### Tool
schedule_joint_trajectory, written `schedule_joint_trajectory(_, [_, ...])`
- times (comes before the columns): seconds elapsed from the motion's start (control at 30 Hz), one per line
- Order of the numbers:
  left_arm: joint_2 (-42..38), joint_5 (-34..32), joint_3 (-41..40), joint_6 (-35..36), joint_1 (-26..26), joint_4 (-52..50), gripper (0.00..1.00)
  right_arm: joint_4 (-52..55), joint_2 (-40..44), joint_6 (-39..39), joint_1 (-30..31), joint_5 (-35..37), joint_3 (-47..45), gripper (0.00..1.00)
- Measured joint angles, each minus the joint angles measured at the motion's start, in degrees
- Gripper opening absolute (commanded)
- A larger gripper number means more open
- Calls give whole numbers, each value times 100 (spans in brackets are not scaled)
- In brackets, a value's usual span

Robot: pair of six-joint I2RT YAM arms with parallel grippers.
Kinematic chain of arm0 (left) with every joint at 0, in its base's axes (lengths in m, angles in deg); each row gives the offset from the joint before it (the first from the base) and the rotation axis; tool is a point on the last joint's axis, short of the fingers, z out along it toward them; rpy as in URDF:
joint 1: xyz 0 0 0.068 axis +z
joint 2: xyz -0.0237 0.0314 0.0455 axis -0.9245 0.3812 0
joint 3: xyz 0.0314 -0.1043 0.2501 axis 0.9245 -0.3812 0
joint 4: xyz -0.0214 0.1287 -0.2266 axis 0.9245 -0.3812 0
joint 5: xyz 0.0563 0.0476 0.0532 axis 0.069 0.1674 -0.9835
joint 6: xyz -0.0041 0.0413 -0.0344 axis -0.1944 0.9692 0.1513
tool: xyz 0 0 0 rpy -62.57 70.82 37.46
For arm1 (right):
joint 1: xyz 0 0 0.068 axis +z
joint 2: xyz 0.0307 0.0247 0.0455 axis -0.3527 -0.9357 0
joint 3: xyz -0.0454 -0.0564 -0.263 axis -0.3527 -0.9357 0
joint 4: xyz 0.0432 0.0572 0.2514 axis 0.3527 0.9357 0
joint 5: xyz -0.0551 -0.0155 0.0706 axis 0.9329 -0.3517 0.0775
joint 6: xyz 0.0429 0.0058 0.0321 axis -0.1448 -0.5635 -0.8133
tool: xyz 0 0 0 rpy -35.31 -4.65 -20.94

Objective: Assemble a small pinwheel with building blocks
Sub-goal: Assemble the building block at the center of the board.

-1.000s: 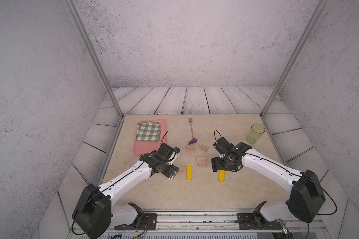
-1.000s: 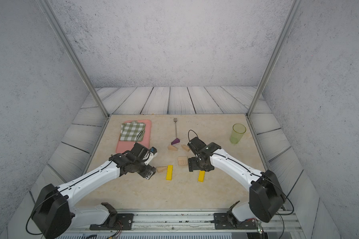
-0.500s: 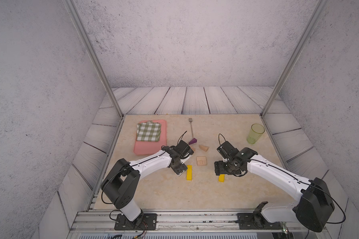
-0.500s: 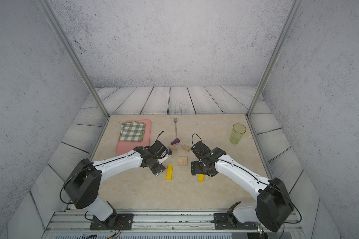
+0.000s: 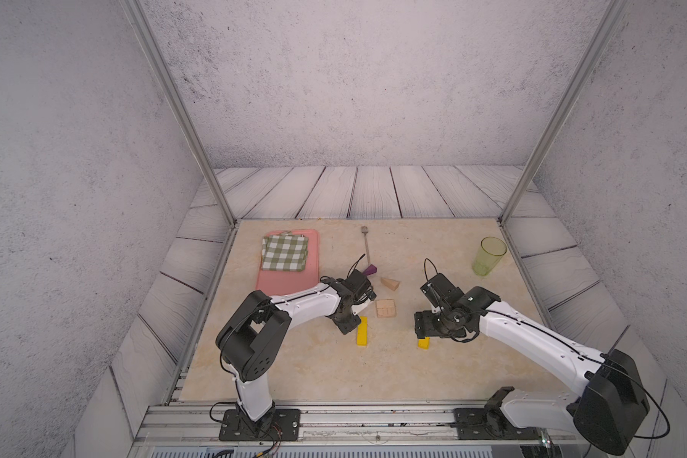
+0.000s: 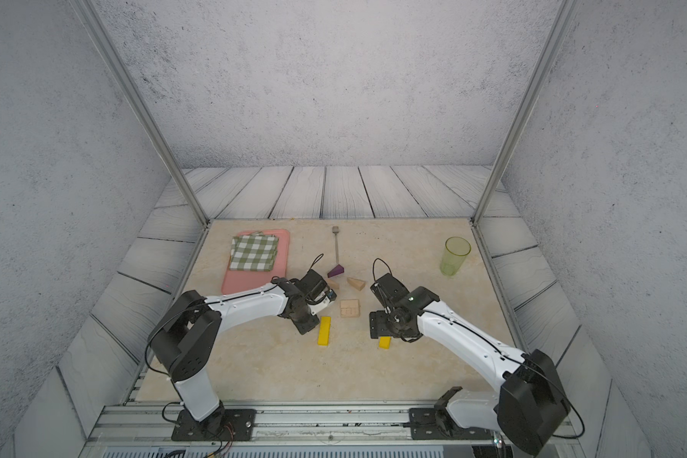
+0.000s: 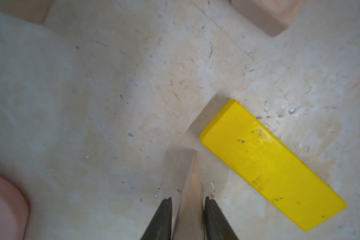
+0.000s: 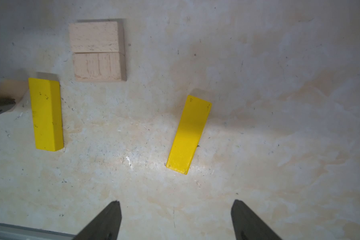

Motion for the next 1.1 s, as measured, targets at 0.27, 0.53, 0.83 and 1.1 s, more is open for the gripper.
schedule_joint_trajectory(0.27, [361, 35, 487, -26, -2, 39, 13, 2, 111, -24, -72, -24, -160, 87])
schedule_joint_trajectory(0.53, [518, 428, 721, -37, -46, 20, 6, 20, 291, -42, -225, -63, -299, 87])
schedule_joint_trajectory(0.83, [472, 640, 660, -83, -382, 31, 4, 4, 295, -42, -284, -103, -332, 87])
schedule_joint_trajectory(1.1, [448, 568, 634, -219, -424, 24, 6, 0, 306, -48, -291, -111, -409, 87])
